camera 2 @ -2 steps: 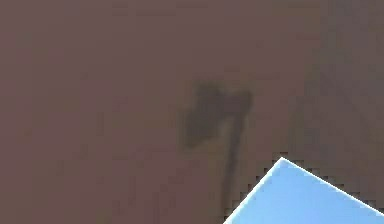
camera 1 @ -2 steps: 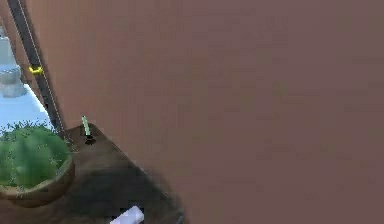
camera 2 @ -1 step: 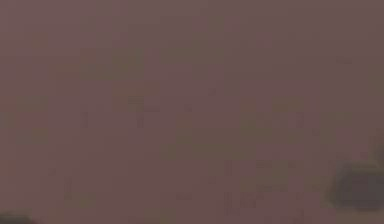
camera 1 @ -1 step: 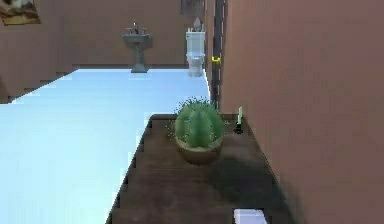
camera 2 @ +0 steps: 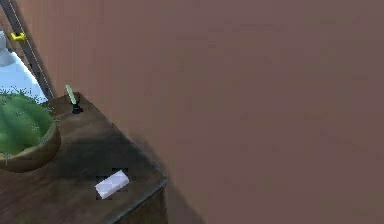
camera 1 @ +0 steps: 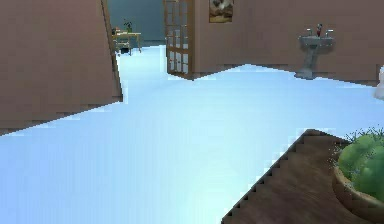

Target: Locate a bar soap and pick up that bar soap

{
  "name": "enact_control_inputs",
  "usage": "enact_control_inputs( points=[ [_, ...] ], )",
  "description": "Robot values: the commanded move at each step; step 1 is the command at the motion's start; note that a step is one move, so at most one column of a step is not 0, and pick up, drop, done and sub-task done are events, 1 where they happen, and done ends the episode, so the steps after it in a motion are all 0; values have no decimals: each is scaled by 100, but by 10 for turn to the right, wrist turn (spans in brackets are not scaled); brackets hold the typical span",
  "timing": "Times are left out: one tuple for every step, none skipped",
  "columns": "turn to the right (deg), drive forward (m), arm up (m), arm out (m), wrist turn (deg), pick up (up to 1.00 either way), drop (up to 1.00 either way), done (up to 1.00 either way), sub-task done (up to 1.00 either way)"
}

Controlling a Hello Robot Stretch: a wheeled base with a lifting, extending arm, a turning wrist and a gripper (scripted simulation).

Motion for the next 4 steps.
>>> enact_control_inputs(
  points=[
    [-210, 0, 0, 0, 0, 0, 0, 0, 0],
    [0, 0, 50, 0, 0, 0, 0, 0, 0],
    [0, 0, 38, 0, 0, 0, 0, 0, 0],
    [0, 0, 0, 14, 0, 0, 0, 0, 0]
  ],
)
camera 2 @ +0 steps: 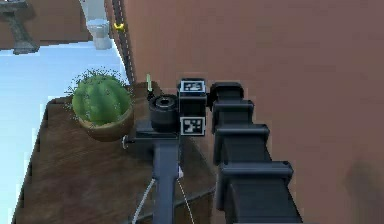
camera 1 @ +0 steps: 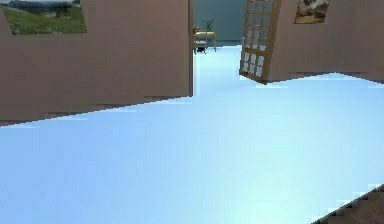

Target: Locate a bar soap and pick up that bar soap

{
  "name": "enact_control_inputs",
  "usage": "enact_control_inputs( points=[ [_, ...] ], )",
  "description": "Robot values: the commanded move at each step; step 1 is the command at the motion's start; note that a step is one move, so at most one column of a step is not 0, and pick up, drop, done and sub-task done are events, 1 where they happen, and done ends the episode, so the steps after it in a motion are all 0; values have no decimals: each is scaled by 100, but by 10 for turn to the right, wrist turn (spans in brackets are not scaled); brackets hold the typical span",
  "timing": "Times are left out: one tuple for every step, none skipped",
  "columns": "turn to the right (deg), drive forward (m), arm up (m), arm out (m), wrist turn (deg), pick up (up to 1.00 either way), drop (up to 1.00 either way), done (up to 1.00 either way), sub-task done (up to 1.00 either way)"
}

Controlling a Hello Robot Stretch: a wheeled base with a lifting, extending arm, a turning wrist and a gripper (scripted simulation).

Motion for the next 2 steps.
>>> enact_control_inputs(
  points=[
    [0, 0, 0, 0, 450, 0, 0, 0, 0],
    [0, 0, 0, 0, 450, 0, 0, 0, 0]
  ],
)
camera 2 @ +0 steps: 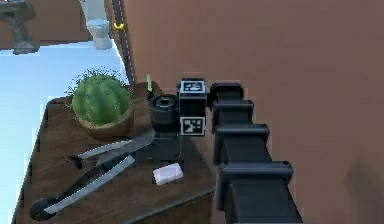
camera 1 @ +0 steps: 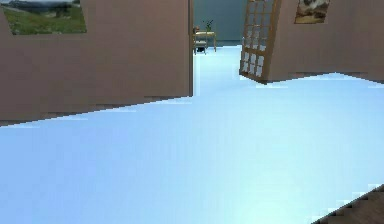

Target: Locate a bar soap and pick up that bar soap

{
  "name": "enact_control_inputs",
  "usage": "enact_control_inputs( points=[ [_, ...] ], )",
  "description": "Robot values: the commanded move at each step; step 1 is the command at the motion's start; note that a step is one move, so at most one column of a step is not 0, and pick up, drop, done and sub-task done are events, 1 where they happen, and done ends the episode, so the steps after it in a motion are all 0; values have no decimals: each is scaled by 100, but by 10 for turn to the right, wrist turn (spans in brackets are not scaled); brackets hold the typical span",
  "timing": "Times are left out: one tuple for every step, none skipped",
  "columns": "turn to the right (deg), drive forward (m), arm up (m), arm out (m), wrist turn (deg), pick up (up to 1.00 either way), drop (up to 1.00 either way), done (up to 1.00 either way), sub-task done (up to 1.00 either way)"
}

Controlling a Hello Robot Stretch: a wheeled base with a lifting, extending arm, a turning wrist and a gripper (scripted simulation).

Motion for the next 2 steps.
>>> enact_control_inputs(
  points=[
    [0, 0, 0, 0, 450, 0, 0, 0, 0],
    [0, 0, 0, 0, 210, 0, 0, 0, 0]
  ],
)
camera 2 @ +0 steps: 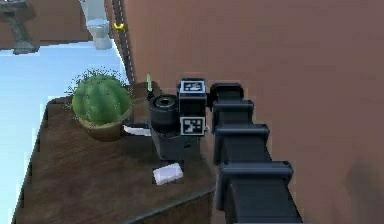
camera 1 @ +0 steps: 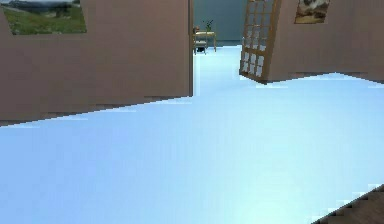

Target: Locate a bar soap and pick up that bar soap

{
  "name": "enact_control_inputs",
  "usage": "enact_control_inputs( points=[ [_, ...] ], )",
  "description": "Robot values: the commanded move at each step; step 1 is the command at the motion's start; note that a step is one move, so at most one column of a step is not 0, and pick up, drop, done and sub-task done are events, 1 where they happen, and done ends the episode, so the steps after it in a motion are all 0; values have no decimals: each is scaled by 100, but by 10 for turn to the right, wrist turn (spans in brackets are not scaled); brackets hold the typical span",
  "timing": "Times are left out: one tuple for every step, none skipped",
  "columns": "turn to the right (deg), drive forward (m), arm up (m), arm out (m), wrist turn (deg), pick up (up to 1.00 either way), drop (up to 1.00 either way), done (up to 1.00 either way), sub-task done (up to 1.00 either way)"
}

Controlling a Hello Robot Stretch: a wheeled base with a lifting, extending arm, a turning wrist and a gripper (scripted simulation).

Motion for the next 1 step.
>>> enact_control_inputs(
  points=[
    [0, 0, -22, 0, 0, 0, 0, 0, 0]
  ],
)
